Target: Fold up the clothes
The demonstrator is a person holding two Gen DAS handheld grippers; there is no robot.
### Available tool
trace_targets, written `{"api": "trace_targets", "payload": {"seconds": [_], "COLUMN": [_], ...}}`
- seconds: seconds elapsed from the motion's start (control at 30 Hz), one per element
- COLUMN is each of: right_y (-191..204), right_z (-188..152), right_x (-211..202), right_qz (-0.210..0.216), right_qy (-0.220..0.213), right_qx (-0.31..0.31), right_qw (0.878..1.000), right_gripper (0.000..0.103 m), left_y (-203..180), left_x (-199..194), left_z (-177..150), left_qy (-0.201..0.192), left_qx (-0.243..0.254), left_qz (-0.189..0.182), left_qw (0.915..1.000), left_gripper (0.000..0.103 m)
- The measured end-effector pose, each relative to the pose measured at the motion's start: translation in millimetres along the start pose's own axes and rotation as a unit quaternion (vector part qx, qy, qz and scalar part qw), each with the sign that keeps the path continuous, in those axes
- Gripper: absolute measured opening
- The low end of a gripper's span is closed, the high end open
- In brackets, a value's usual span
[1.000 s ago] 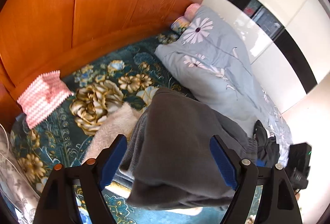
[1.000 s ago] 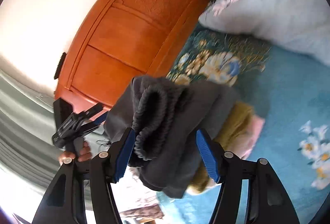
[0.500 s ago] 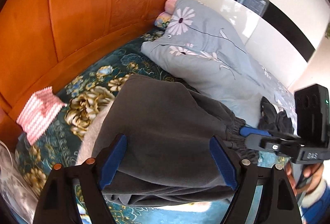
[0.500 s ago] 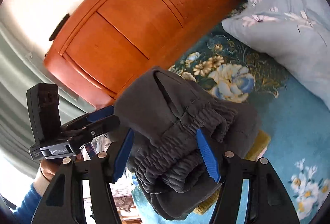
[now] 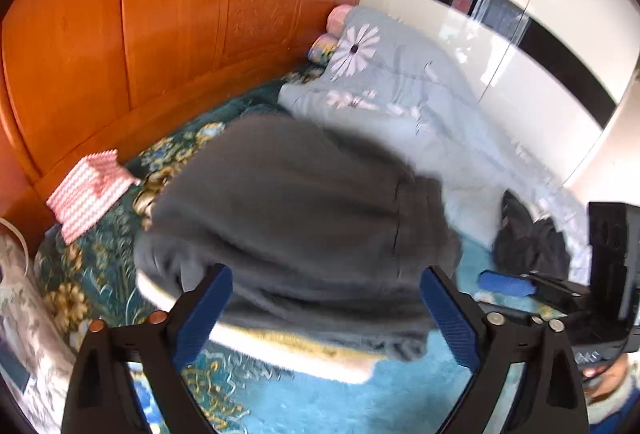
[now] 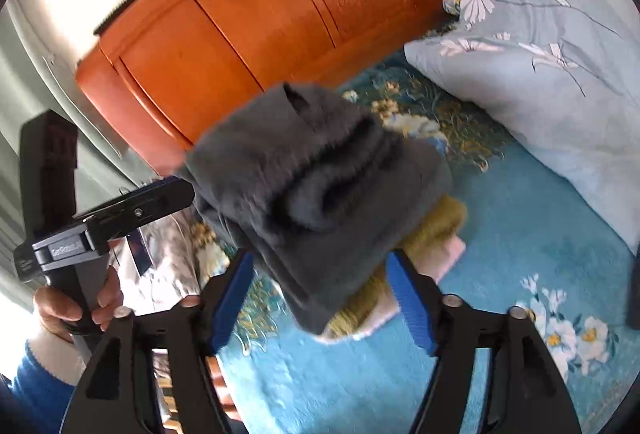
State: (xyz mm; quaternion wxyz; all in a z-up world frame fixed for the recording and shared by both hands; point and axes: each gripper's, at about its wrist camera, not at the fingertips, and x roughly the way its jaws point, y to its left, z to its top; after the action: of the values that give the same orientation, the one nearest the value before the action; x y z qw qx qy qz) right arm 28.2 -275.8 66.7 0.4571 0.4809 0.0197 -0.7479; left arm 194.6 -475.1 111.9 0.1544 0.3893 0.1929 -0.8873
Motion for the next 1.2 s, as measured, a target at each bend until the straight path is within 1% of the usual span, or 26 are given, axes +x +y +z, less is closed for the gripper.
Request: {"api": "trace_targets", "payload": {"seconds": [0.07,0.13,0.17,0.2,0.23,0.47,0.63,0.73,0.83,0.97,1.2], "right_y": [3,7,10,12,14,16,21,22,22,21,24], "right_z": [-8,-14,-16,-18,-20,-26,-31,-34,-33,-35,-37], "right_x": [5,6,7,8,10,14,11,8,9,11,16], "right_qz": [-0.014,-0.031,-0.045,-0.059,-0.069,-0.096,-0.111,-0.119,-0.115,-0.117,-0.114], "right_qy": [0.014,0.015,0.015,0.015,0.015,0.018,0.012,0.004,0.008,0.020,0.029], "right_qx": [-0.002,-0.015,-0.023,-0.031,-0.036,-0.039,-0.056,-0.062,-0.057,-0.056,-0.065], "right_qw": [1.000,0.999,0.999,0.998,0.997,0.994,0.992,0.991,0.992,0.991,0.991], "right_gripper": [0.080,0.081,0.087,0.095,0.097,0.098,0.098,0.098,0.098,0.098,0.098], "left_y": [-4,-5,-4,-4,-3,-2,-1,-6,-12,-14,-11], "left_x": [6,10,12,14,15,20,19,19,20,20,21], "left_z": [-12,-23,-27,-31,-34,-49,-53,-53,-54,-54,-55], "left_qy": [0.008,0.015,0.019,0.023,0.027,0.047,0.043,0.040,0.042,0.045,0.050], "left_qx": [-0.004,-0.010,-0.015,-0.020,-0.026,-0.048,-0.065,-0.052,-0.035,-0.040,-0.061], "left_qz": [0.006,0.011,0.017,0.022,0.027,0.070,0.074,0.087,0.095,0.089,0.091], "left_qw": [0.9999,0.9998,0.9996,0.9993,0.9989,0.9953,0.9942,0.9940,0.9939,0.9942,0.9926], "left_gripper": [0.103,0.103,0.103,0.103,0.103,0.103,0.103,0.103,0.103,0.103,0.103]}}
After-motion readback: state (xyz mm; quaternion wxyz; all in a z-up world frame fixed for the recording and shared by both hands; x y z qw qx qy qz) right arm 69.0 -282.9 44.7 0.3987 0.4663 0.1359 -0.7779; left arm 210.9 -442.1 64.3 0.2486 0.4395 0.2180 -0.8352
